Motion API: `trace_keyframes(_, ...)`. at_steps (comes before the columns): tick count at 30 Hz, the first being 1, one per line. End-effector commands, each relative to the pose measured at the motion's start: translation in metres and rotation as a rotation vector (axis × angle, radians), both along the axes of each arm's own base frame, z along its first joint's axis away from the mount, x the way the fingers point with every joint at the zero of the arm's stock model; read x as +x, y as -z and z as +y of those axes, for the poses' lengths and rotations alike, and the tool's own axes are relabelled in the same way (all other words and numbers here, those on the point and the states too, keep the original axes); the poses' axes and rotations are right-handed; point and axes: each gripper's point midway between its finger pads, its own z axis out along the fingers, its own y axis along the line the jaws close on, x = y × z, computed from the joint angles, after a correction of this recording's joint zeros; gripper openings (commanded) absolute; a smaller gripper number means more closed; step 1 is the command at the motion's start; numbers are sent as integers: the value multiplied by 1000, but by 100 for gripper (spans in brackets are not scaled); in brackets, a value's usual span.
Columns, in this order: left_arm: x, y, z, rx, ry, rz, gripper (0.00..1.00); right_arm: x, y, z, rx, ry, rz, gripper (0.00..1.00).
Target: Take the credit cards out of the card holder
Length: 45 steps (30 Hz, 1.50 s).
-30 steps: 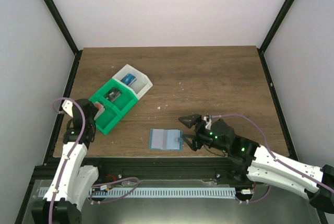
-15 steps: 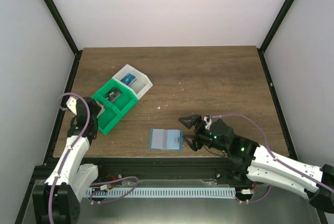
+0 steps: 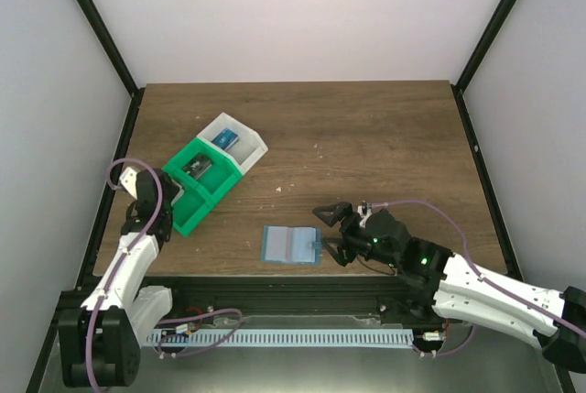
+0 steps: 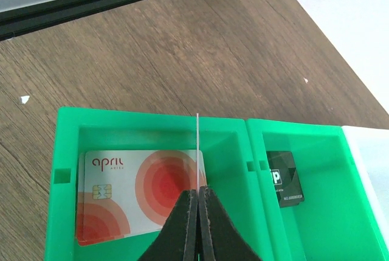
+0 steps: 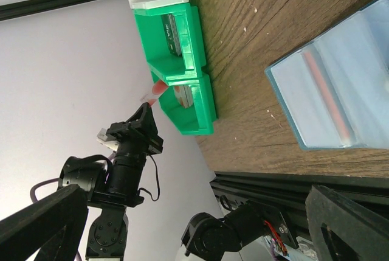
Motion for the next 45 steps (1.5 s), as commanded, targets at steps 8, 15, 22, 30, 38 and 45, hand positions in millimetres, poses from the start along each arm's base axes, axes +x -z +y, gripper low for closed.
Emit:
trace_keyframes(8, 7, 1, 6, 26, 1, -14, 0, 4, -18, 0, 21, 17, -32, 100)
trace_keyframes(15, 8, 7, 5, 22, 7, 5, 0, 4, -17, -2, 18, 19, -33, 100)
trace_keyframes(22, 5, 15, 14, 65, -23, 65, 4, 5, -19, -6, 18, 35, -44, 100)
trace_keyframes(30, 4, 15, 15, 74, -31, 71, 12, 2, -15, -8, 21, 30, -26, 100)
trace_keyframes(38, 2, 9, 22, 78, -81, 83, 26, 1, -17, -9, 28, 28, -35, 100)
trace_keyframes(45, 0, -1, 24, 64, -109, 117, 42, 1, -10, -9, 7, 27, -23, 100)
